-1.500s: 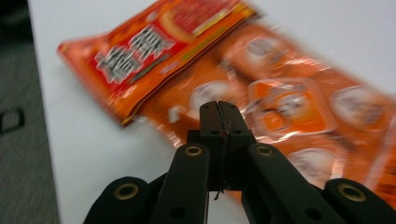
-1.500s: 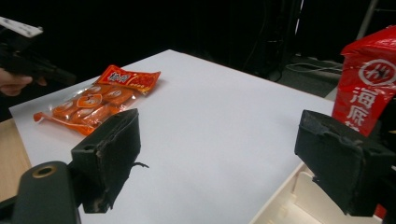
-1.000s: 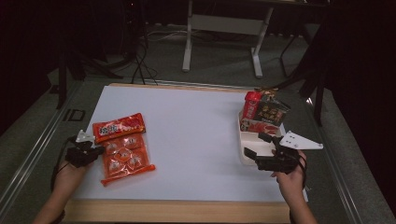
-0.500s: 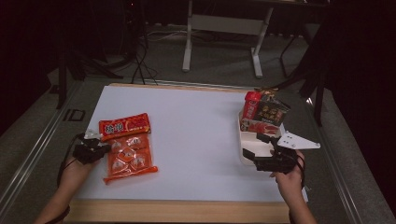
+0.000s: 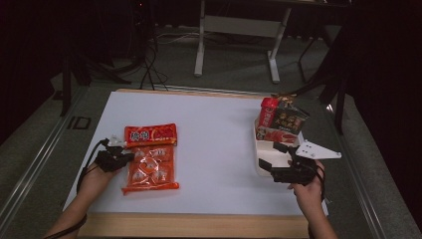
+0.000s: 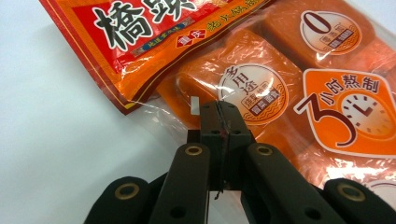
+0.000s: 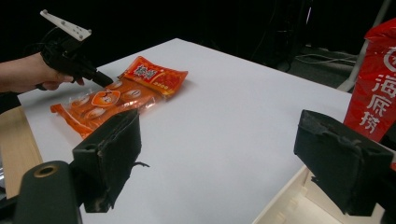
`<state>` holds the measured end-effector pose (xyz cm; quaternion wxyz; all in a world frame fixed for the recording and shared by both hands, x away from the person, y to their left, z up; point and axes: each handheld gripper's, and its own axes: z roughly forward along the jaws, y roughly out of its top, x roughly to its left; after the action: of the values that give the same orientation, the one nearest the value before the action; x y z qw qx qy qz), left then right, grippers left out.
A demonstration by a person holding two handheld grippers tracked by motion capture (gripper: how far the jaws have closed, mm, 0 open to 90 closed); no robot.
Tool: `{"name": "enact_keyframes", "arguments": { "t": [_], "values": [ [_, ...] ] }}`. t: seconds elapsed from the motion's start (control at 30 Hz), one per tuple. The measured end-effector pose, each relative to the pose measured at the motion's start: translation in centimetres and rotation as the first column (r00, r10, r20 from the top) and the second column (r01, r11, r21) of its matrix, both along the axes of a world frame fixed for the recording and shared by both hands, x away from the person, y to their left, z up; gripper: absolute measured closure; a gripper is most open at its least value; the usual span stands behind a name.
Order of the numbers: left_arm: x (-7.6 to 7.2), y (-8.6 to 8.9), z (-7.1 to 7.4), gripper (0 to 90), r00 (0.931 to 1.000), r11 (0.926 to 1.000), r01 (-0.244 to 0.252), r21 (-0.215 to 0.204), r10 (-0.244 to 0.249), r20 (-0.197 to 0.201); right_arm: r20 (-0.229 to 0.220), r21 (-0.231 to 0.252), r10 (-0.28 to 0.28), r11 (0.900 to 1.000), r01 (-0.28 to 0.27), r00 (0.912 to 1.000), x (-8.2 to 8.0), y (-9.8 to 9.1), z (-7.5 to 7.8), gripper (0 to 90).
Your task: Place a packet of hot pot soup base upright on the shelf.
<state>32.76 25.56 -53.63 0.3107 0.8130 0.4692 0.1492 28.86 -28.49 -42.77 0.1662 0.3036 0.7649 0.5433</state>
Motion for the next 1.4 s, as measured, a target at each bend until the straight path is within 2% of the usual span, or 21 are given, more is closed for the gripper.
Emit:
{"name": "enact_keyframes", "arguments": {
  "t": [0.17,0.3,0.37,0.47,0.5,0.63,0.83,1.0,1.07,1.23,1.4],
  "values": [
    [0.1,-1.9,0.1,90.0,0.9984,0.9983,0.057,-0.008,-0.057,-0.001,0.002,-0.002,0.0,1.0,0.0,1.0,0.0,0.0,0.1,14.8],
    [0.1,-2.9,0.1,90.0,0.9968,0.9966,0.08,-0.02,-0.08,0.002,-0.002,0.0,-0.001,1.0,0.001,1.0,-0.1,-0.1,0.0,14.8],
    [0.0,-3.0,0.1,89.9,0.9955,0.9956,0.094,0.0,-0.094,0.014,-0.004,0.001,-0.001,1.0,0.001,1.0,0.0,-0.1,-0.1,14.8],
    [-0.2,-2.6,0.0,89.8,0.9924,0.9934,0.114,-0.01,-0.114,0.046,-0.005,0.002,-0.001,1.0,0.001,1.0,0.0,-0.1,-0.1,14.8],
    [-0.3,-2.4,0.0,89.8,0.9921,0.9926,0.119,-0.023,-0.118,0.043,-0.004,0.003,0.001,1.0,-0.001,1.0,0.0,-0.1,0.0,14.8],
    [-0.7,-1.8,0.0,89.8,0.9937,0.9937,0.102,-0.047,-0.099,0.052,-0.002,0.0,0.002,1.0,-0.002,1.0,-0.1,-0.1,0.0,14.8],
    [-0.7,-2.2,-0.5,89.8,0.9901,0.9912,0.127,-0.037,-0.124,0.065,-0.002,-0.006,0.004,1.0,-0.004,1.0,-0.1,0.0,0.0,14.8],
    [-0.4,-2.1,-0.6,90.0,0.9908,0.9897,0.129,-0.062,-0.126,0.049,-0.006,-0.002,0.007,1.0,-0.007,1.0,0.0,0.0,-0.1,14.8],
    [-0.4,-2.2,-0.5,90.0,0.9909,0.9897,0.13,-0.059,-0.128,0.043,-0.007,-0.01,0.008,0.9999,-0.008,0.9999,0.0,0.1,-0.1,14.8],
    [-0.1,-2.8,-0.5,90.0,0.9909,0.9889,0.132,-0.067,-0.13,0.033,-0.003,-0.013,0.016,0.9998,-0.016,0.9999,-0.1,0.3,0.0,14.8],
    [0.2,-4.7,-0.4,90.0,0.9838,0.9826,0.177,-0.056,-0.175,0.038,-0.003,-0.013,0.016,0.9998,-0.016,0.9999,-0.1,0.2,0.0,14.8]
  ]
}}
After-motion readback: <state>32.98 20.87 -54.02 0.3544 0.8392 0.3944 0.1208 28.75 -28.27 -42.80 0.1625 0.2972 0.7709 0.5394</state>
